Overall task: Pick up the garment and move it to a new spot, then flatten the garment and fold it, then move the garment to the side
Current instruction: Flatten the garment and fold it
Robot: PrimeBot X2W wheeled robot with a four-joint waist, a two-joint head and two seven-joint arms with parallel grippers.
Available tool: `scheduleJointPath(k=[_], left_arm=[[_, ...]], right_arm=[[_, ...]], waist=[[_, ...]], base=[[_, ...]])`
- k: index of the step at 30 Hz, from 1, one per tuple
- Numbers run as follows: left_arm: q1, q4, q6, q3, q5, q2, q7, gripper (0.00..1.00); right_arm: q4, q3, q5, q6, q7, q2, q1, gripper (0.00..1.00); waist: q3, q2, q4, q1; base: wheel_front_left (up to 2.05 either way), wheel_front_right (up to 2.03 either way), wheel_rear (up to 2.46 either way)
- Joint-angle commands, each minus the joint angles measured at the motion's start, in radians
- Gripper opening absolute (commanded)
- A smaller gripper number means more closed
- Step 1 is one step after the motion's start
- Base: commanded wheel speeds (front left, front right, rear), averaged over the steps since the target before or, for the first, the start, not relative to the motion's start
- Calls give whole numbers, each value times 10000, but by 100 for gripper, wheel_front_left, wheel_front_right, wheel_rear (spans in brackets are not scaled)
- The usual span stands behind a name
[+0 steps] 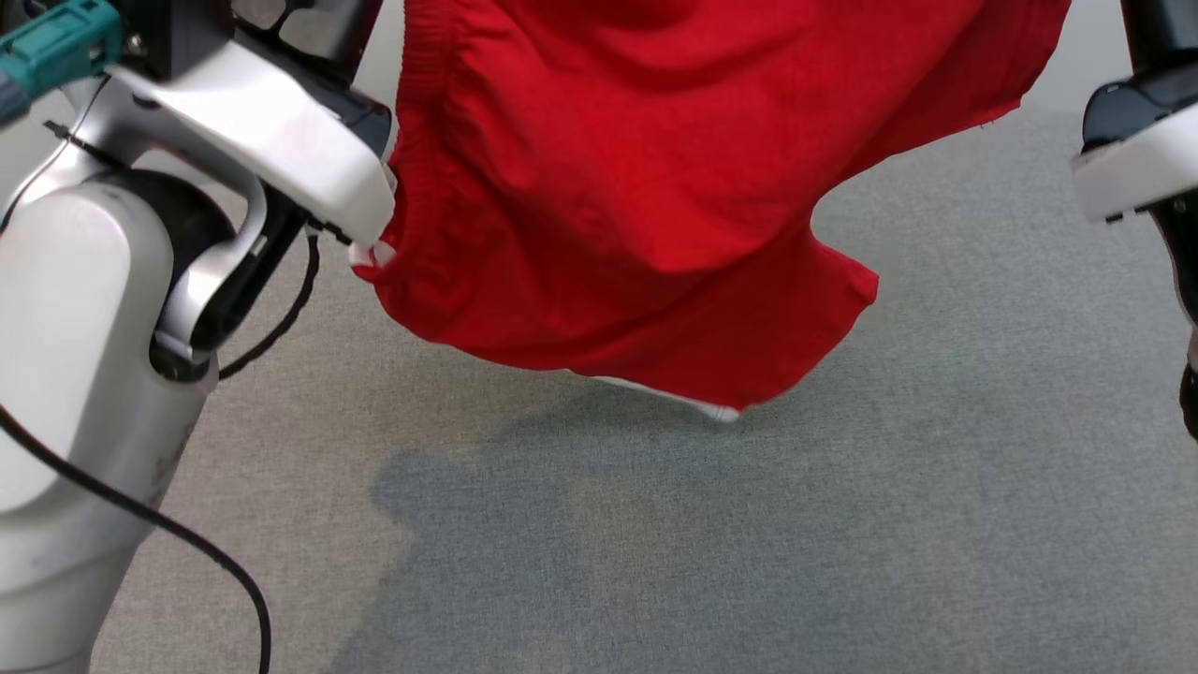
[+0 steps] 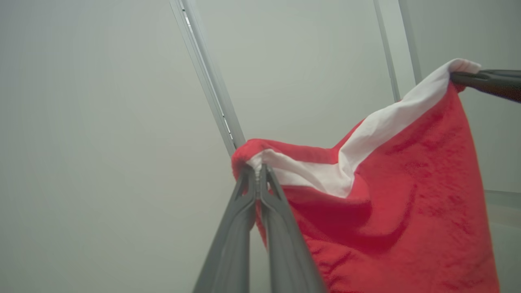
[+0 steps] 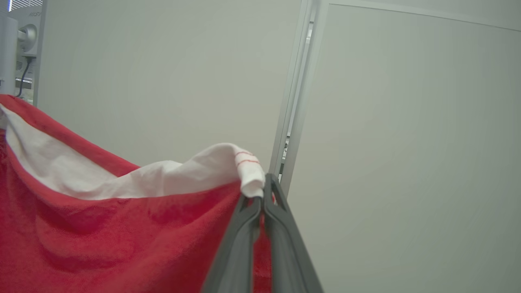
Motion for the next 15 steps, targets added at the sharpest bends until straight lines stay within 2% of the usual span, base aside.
scheduleJointPath(k=[1, 7, 15], left_arm=[[-230, 124, -33, 43, -15, -13, -55, 0], [-1531, 2129, -439, 125, -7, -464, -862, 0], [-3872, 6041, -819, 344, 238, -1138, -2910, 0]], right_arm=[[184, -16, 112, -3, 46, 6, -200, 0], [2717, 199, 616, -3, -671, 184, -2072, 0], [6884, 740, 419, -3, -2815, 939, -5418, 0]], waist=[[144, 0, 15, 0], [1000, 0, 47, 0], [1876, 0, -153, 0]], base=[[0, 0, 0], [0, 0, 0], [0, 0, 0]])
